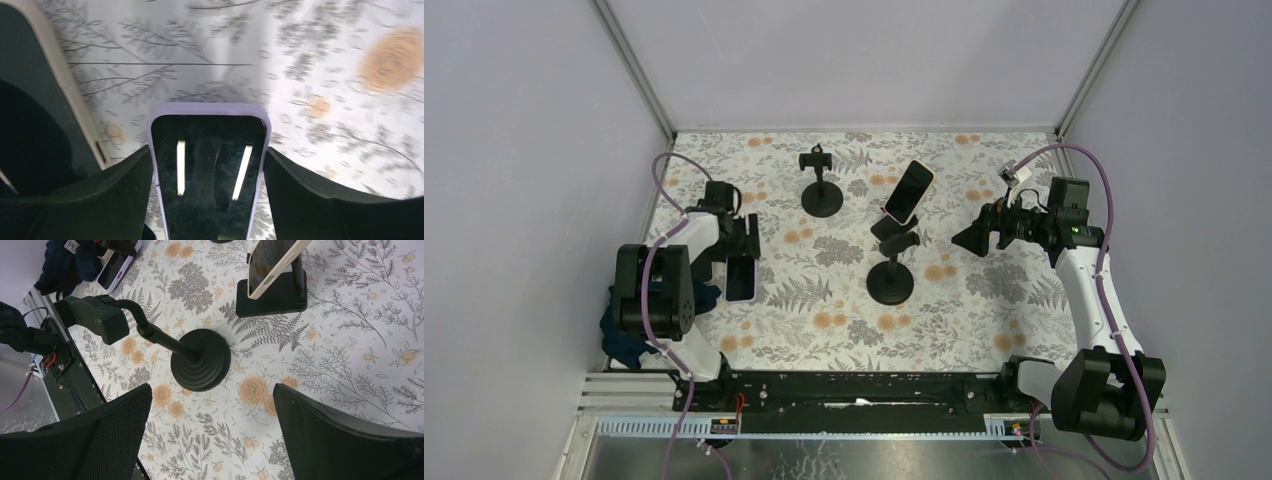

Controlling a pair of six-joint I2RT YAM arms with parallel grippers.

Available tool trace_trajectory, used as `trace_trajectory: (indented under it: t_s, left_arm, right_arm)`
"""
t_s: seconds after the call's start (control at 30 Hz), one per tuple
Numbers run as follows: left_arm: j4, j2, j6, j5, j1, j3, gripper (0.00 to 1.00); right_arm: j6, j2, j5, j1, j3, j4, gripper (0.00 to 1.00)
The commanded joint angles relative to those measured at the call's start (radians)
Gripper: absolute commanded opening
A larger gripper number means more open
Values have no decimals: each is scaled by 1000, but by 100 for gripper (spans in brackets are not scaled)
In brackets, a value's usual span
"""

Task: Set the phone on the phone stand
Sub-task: Pick up the phone at the center of the board.

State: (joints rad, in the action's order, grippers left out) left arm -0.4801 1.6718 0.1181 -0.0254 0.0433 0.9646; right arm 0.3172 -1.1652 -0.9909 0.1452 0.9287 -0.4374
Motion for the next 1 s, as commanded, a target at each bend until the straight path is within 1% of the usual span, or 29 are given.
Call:
trace_trajectory:
  t_s: [0.0, 0.07, 0.2, 0.43, 0.63, 0.83, 0.9, 0.97]
  left_arm:
    - [4, -128, 13, -81, -61, -4, 20]
    - [17, -188, 29, -113, -67, -15, 16]
    - [71, -304, 83, -203, -85, -55, 12]
    - [205, -468, 210, -267, -179, -142, 7]
    - [304, -575, 276, -261, -267, -179, 6]
    - [341, -648, 328, -230, -346, -184, 5]
    - [351, -671, 348, -221, -366, -177, 5]
    - [353, -688, 368, -212, -386, -159, 5]
  right_arm:
    - [-6, 5, -56, 4, 33, -5, 100]
    - [-8, 6, -67, 5, 32, -3, 100]
    - [-7, 10, -119, 5, 38, -10, 100]
    - [11, 21, -120, 5, 88, -57, 100]
    - [2, 33, -155, 5, 167, -81, 100]
    - [-20, 11, -185, 2, 295, -126, 99]
    - [-57, 2, -195, -15, 329, -112, 99]
    - [-70, -12, -169, -64, 367, -118, 99]
